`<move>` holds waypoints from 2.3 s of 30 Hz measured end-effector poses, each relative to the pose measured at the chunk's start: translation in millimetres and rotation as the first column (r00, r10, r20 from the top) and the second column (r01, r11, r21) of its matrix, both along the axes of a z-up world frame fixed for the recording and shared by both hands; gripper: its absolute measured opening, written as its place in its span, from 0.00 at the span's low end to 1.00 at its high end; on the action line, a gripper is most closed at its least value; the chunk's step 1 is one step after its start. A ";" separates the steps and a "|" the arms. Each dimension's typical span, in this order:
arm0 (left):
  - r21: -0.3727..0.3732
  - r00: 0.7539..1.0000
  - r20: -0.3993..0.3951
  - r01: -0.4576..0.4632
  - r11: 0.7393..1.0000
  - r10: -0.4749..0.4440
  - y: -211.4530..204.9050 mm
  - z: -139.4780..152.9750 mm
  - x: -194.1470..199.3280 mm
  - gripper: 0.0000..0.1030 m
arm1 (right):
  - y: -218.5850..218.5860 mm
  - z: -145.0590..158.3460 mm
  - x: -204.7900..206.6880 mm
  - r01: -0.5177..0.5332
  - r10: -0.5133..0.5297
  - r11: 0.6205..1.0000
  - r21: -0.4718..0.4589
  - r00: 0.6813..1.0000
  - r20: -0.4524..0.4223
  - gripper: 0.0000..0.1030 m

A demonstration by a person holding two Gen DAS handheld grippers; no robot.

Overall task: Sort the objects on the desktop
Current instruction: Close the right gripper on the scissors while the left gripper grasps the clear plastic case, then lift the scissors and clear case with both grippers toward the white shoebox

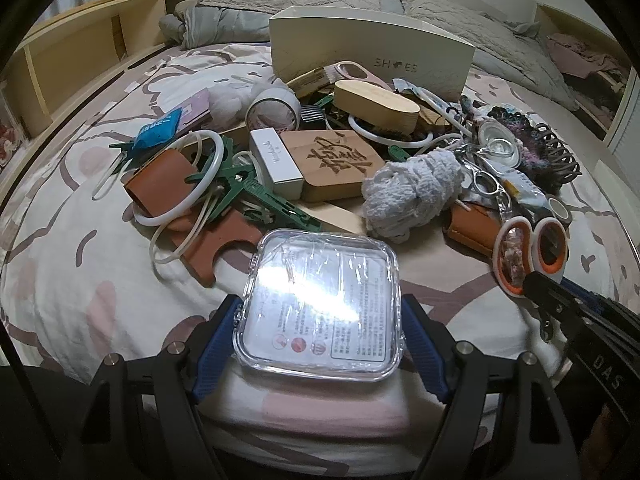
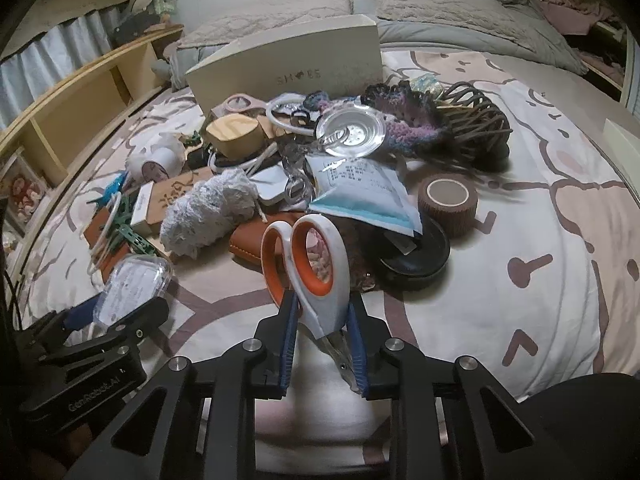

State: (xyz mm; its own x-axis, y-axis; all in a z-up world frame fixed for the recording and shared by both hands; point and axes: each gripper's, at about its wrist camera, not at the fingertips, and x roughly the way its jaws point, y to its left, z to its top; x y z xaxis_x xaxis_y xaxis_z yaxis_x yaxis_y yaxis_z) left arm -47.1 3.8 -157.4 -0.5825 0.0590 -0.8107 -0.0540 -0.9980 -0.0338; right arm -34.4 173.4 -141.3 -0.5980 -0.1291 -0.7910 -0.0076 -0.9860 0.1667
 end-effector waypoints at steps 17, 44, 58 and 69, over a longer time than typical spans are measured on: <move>-0.010 1.000 0.005 -0.005 1.000 0.005 -1.3 -3.4 -1.0 0.76 | -6.6 -11.7 -22.2 0.040 -0.043 0.996 0.074 0.998 0.036 0.43; 0.011 0.998 -0.064 0.006 1.000 -0.005 0.0 22.5 7.6 0.76 | 0.6 15.9 -0.8 0.033 -0.033 0.999 -0.004 0.999 -0.014 0.37; 0.028 0.988 -0.152 0.001 1.000 0.003 -2.8 60.7 23.2 0.76 | -5.3 51.2 15.3 0.015 -0.016 1.000 -0.010 0.995 -0.100 0.37; 0.037 0.978 -0.209 0.010 0.999 -0.002 -2.1 85.6 24.2 0.76 | -8.6 78.4 20.8 -0.014 0.011 1.000 -0.020 0.986 -0.164 0.37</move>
